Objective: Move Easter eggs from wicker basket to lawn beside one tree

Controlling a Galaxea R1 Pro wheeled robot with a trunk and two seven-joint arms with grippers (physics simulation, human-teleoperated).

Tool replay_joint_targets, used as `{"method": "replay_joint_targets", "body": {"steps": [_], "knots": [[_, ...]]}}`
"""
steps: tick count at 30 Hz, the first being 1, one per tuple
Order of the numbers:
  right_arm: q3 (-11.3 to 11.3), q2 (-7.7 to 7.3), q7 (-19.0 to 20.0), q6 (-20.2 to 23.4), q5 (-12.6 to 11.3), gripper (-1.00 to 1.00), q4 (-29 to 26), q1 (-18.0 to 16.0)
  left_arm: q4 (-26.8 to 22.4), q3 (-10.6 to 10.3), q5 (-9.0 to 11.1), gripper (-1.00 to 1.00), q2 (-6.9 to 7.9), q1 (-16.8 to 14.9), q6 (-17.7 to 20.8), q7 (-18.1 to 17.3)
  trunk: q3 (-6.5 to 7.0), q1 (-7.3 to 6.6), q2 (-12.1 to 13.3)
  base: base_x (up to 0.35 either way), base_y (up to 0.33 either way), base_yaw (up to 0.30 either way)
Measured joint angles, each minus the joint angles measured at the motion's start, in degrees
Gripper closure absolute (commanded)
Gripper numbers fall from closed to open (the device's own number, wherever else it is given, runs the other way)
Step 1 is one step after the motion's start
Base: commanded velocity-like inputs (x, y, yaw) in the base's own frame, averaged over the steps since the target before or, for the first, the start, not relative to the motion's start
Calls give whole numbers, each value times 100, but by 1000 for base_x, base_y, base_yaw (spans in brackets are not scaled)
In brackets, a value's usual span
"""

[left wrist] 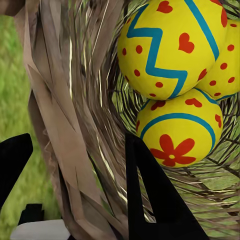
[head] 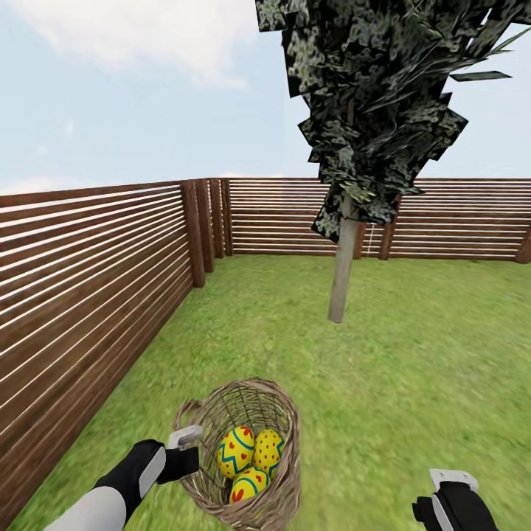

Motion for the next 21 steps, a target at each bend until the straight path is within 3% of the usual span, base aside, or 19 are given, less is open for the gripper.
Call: {"method": "replay_joint_targets", "body": {"steps": [21], "knots": [[0, -1, 2, 0, 2, -100, 0, 0, 0, -7, -2, 100, 0, 0, 0, 0, 0, 0, 0, 330, 0, 0]]}}
